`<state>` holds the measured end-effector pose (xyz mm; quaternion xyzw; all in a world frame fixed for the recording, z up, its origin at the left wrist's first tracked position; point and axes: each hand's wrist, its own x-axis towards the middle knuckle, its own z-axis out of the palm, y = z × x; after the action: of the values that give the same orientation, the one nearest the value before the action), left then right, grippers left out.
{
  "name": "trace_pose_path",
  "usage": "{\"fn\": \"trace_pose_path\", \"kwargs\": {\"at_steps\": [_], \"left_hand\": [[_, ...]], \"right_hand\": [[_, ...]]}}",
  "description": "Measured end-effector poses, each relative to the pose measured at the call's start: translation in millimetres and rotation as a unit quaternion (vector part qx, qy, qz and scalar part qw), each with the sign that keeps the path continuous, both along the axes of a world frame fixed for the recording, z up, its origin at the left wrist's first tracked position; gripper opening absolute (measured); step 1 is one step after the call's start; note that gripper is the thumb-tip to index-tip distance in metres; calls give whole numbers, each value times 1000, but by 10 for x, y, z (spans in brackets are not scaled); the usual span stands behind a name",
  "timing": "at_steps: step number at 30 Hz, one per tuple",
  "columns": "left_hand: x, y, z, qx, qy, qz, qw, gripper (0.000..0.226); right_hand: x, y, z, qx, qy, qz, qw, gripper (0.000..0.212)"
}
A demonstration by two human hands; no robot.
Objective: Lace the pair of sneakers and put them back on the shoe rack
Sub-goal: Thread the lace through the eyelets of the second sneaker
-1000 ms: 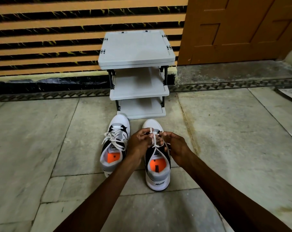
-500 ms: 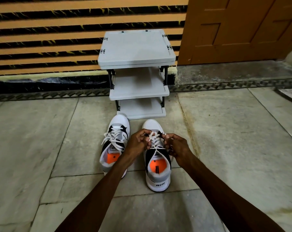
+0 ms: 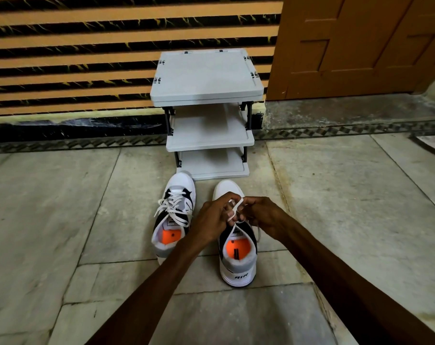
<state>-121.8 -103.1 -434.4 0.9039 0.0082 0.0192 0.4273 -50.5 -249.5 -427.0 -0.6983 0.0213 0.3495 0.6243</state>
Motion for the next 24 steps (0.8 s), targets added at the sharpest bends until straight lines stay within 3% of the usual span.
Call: {"fn": "trace_pose_path", "kwargs": {"at_steps": [4,10,14,17,24], "left_hand": [[3,0,58,19,-30,-21,999,44],[29,37,122,-42,34,-34,998,36],[58,95,97,-82,49,-19,995,32],[78,109,63,-89,61,-39,993,31],[124,125,98,-74,64,-48,994,38]], "right_hand": [[14,25,-58,69,55,-53,995,23],[-10,16,-66,167,143,-90,971,18],[-2,-21,-73,205,152,-55,965,14],[24,-47,-71,157,109,-10,982,4],[60,-39,83,3,24,20,1000,58]]}}
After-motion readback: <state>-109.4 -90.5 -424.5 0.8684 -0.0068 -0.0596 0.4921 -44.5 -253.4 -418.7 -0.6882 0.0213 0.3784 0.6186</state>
